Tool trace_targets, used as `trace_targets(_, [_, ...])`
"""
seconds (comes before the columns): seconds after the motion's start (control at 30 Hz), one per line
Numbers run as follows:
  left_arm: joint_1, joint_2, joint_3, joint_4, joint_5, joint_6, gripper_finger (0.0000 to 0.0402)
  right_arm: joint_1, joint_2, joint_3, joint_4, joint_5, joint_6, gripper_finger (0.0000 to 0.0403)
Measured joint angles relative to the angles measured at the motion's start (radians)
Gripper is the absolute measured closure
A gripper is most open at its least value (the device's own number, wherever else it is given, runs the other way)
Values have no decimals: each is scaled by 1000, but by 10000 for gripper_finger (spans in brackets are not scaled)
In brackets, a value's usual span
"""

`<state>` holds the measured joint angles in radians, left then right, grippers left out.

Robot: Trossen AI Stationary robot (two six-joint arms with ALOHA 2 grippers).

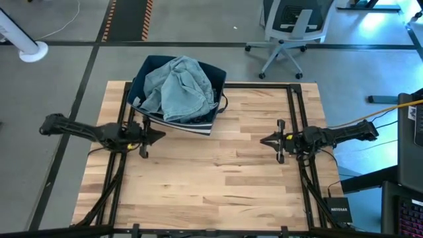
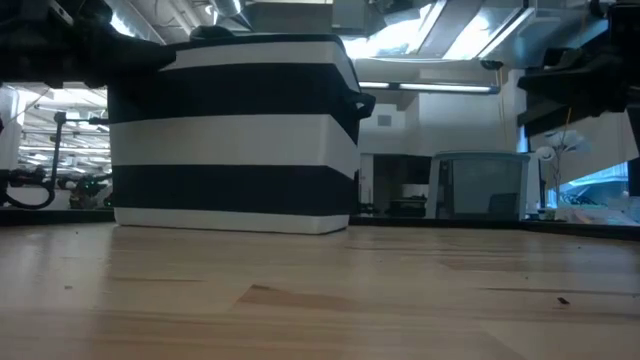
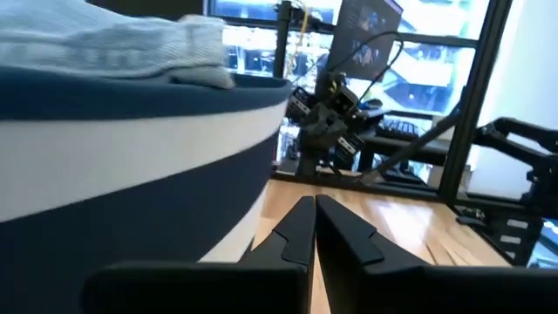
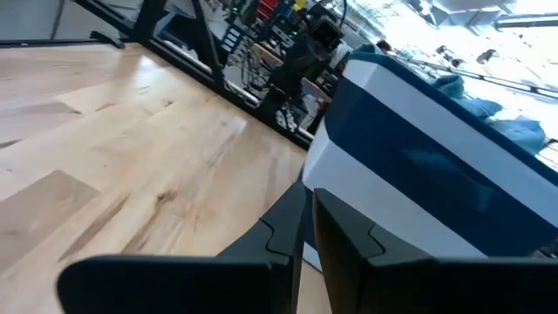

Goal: Sort clothes
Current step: Return to Home Position

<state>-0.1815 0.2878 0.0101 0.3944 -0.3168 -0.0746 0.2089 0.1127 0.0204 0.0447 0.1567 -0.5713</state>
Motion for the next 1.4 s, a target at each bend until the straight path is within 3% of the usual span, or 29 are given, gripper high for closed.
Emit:
trace_targets(0.17, [29, -161, 0, -188, -19, -54, 401, 0, 0, 0, 10, 21, 35, 359])
trace_targets(0.3, [42, -288, 0, -319, -14, -74, 401, 0, 0, 0, 8, -47, 45, 359])
trace_targets(0.73, [83, -284, 0, -334, 13, -20, 401, -113, -77, 0, -36, -125, 17, 359])
trace_targets(0.93, [86, -284, 0, -336, -18, -137, 401, -183, -111, 1, -60, -202, 25, 359])
trace_targets(1.4, [86, -284, 0, -337, -18, -147, 400, -196, -111, 1, -55, -89, 72, 359])
